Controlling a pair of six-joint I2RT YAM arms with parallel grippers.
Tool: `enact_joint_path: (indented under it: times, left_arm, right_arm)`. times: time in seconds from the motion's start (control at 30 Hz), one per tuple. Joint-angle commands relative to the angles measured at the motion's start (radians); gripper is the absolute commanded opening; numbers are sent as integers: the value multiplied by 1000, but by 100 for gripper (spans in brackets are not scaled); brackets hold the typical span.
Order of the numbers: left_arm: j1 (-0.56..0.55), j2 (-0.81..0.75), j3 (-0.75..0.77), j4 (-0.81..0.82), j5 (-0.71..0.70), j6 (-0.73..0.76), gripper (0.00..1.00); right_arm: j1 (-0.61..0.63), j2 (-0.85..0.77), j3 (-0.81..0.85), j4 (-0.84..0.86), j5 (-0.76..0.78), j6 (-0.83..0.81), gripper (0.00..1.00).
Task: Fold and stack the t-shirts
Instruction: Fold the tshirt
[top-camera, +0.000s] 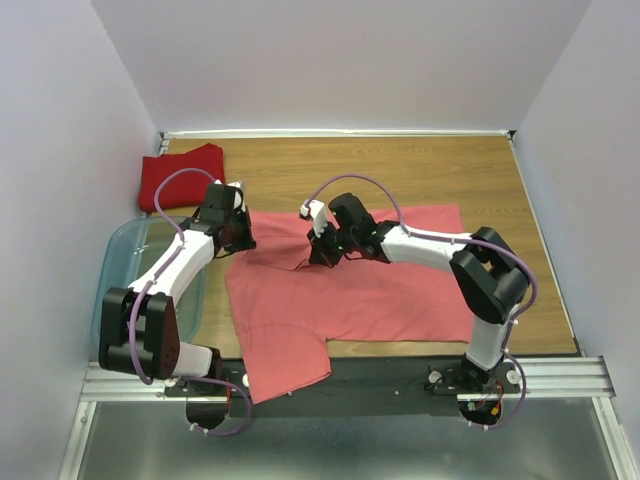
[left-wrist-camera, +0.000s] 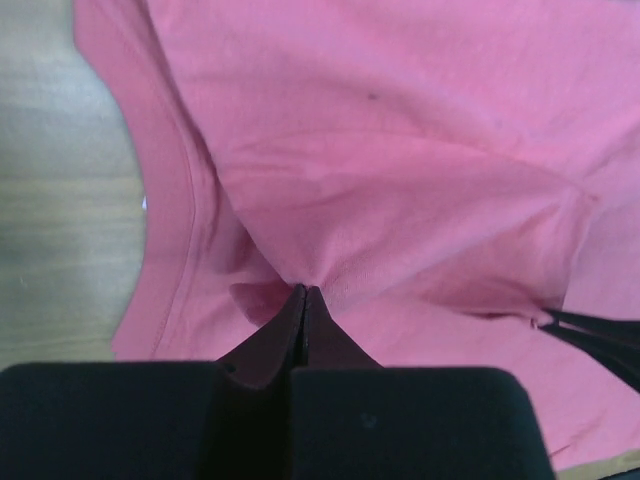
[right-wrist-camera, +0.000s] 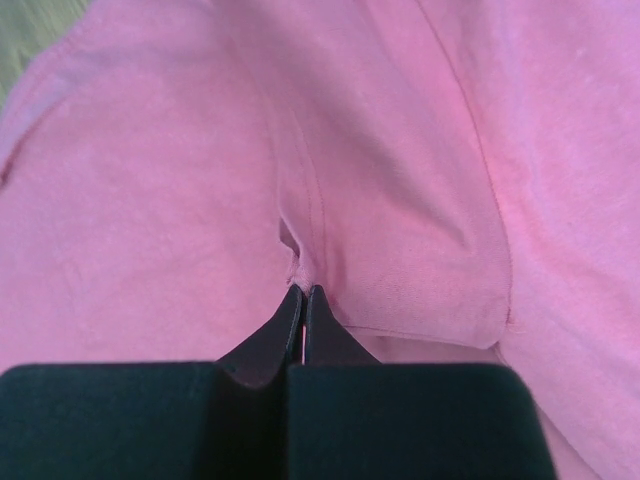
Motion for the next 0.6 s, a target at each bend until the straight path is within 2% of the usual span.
enact_joint_path:
  times: [0.0,0.27,0.43,0.57]
  left_arm:
    - [-4,-38,-11,-42,-25,-19,0]
    - [-4,-16,-55,-25,-97,-16,0]
    - [-2,34,-2,-42,-120,-2,0]
    - [-4,10,35,-85,-129,7,0]
  right_arm:
    - [5,57,-2,-10,-23,-27,1]
    - [5,26,-16,-17,-48,-54,1]
    - [2,-15,-22,-33,-89,-70,0]
    - [-20,-52,-36,-40,-126,-86,0]
